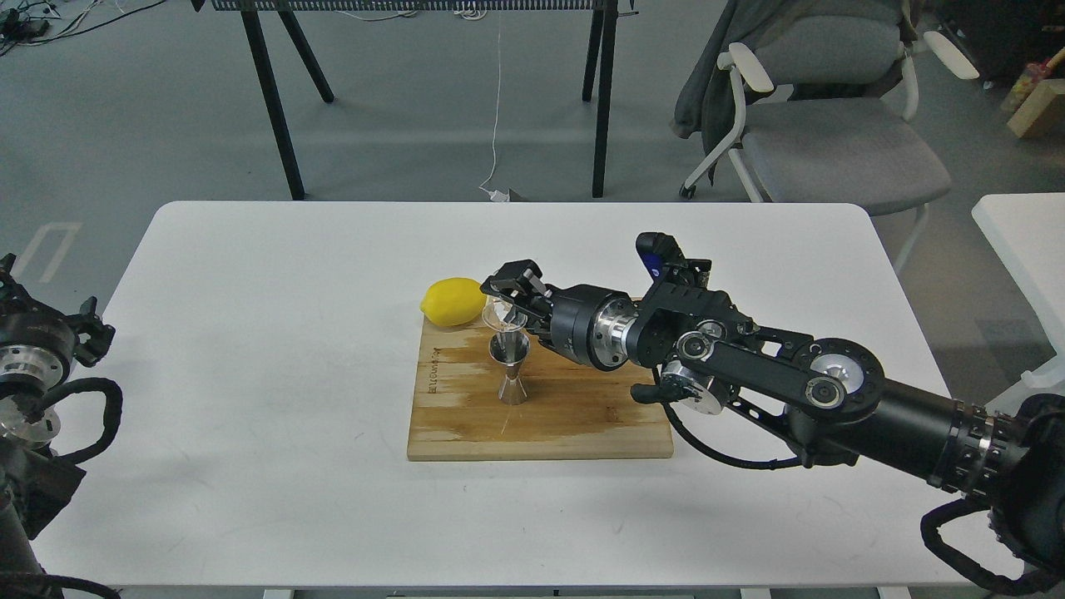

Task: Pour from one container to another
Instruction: 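Tilt the glass cup with the right gripper to pour into the jigger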

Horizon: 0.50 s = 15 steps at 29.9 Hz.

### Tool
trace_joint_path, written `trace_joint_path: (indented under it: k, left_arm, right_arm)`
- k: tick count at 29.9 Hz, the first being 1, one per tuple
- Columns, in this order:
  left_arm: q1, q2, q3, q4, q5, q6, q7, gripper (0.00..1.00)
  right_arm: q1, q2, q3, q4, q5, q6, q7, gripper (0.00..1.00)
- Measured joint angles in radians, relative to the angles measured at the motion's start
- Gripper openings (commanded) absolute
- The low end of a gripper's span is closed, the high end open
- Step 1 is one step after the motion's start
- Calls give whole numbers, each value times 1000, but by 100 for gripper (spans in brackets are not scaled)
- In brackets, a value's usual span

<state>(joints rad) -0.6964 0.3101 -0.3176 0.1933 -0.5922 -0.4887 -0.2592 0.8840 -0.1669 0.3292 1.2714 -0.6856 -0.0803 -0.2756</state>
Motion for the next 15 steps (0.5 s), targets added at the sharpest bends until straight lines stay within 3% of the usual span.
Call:
trace_joint_path:
  k: [15]
  left_arm:
    - [1, 0, 0, 2, 0, 0, 0, 100]
  right_arm:
    - [34, -6, -61, 3, -44, 4, 0, 27]
